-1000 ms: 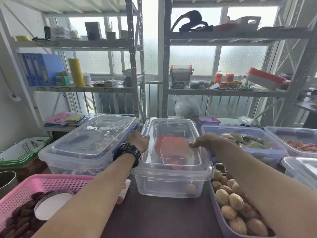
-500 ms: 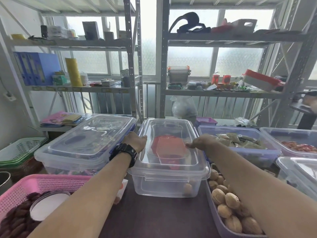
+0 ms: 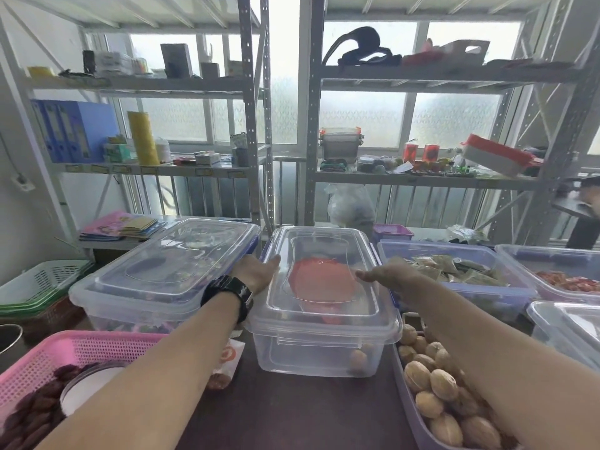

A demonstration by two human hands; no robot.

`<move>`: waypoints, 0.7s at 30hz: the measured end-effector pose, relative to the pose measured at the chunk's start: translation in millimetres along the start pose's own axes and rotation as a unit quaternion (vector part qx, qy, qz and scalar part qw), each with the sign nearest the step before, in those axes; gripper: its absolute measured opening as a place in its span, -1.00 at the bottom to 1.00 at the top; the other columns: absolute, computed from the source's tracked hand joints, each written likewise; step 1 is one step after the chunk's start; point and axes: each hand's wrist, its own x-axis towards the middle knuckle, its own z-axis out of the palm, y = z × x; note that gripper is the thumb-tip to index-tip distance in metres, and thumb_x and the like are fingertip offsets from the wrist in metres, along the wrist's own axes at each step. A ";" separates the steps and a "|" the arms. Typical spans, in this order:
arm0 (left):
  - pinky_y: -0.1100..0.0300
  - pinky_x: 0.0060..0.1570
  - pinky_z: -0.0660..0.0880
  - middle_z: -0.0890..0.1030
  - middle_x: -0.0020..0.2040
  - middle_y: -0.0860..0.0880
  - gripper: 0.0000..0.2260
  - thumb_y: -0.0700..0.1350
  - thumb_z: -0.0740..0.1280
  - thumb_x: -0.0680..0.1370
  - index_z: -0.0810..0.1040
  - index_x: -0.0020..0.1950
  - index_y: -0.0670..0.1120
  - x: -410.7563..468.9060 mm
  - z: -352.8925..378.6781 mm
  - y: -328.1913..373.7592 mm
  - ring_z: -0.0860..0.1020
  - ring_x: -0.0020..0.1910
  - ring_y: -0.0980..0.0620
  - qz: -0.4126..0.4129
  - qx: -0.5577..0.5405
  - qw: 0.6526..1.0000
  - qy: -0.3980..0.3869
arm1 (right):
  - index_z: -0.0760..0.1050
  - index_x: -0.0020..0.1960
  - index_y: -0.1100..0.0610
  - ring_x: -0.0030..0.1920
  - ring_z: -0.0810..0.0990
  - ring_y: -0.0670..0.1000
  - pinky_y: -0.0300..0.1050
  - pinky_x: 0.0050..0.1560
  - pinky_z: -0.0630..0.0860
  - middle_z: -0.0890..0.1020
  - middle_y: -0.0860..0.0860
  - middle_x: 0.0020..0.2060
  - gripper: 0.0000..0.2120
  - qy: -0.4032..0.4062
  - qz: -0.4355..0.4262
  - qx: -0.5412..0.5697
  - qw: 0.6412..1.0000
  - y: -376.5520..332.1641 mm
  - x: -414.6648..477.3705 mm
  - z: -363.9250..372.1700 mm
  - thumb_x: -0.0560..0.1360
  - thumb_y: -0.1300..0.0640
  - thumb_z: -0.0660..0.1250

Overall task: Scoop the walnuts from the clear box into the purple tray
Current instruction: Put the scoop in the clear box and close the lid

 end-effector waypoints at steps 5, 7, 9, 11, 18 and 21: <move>-0.13 0.37 0.39 0.46 0.40 -0.25 -0.39 0.17 0.29 0.57 0.36 0.46 -0.23 -15.3 -24.1 -9.5 0.48 0.34 -0.23 -0.040 -0.094 0.977 -0.190 | 0.48 0.15 0.24 -0.04 0.56 0.15 -0.02 -0.04 0.51 0.56 0.15 -0.02 -0.49 -0.072 -0.005 -0.069 0.995 5.8 -11.0 -10.3 0.36 -0.03 0.52; -0.16 0.30 0.46 0.50 0.33 -0.22 -0.37 0.06 0.48 0.46 0.39 0.43 -0.20 -30.5 -39.3 -14.2 0.55 0.27 -0.21 -0.060 -0.144 0.957 -0.246 | 0.47 0.08 0.24 -0.21 0.51 0.08 -0.09 -0.25 0.44 0.52 0.11 -0.16 -0.61 -0.097 -0.008 -0.085 0.992 5.9 -14.4 -11.7 0.38 0.06 0.51; -0.14 0.28 0.48 0.50 0.34 -0.20 -0.26 -0.08 0.57 0.34 0.36 0.45 -0.20 -43.5 -49.8 -18.6 0.55 0.27 -0.20 -0.054 -0.161 0.946 -0.276 | 0.50 0.15 0.29 -0.02 0.56 0.17 -0.01 -0.03 0.50 0.57 0.17 -0.04 -0.59 -0.113 -0.022 -0.073 0.991 4.6 -20.4 -10.4 0.39 0.14 0.51; -0.10 0.29 0.48 0.51 0.33 -0.17 -0.23 -0.14 0.56 0.36 0.30 0.50 -0.17 -53.5 -52.2 -21.5 0.53 0.27 -0.15 -0.029 -0.157 0.951 -0.265 | 0.48 0.23 0.33 0.17 0.54 0.21 0.09 0.23 0.45 0.58 0.23 0.12 -0.50 -0.115 -0.036 -0.072 0.990 5.0 -28.6 -7.8 0.38 0.15 0.52; 0.06 -0.09 0.56 0.41 0.32 -0.07 -0.47 0.07 0.38 0.55 0.32 0.46 -0.02 -72.9 -45.0 -40.1 0.49 0.17 -0.08 0.045 -0.087 0.987 -0.130 | 0.42 0.29 0.29 0.15 0.55 0.24 0.17 0.21 0.49 0.56 0.24 0.16 -0.43 -0.091 -0.083 -0.083 0.989 10.9 -54.4 1.1 0.40 0.06 0.50; 0.09 -0.11 0.45 0.48 0.03 -0.01 -0.62 0.20 0.25 0.58 0.47 0.19 -0.07 -73.6 -42.9 -50.1 0.48 0.00 -0.03 0.097 0.064 0.992 -0.049 | 0.44 0.30 0.29 0.17 0.54 0.23 0.11 0.22 0.48 0.57 0.25 0.18 -0.43 -0.080 -0.104 -0.105 0.986 14.6 -63.1 1.6 0.43 -0.01 0.47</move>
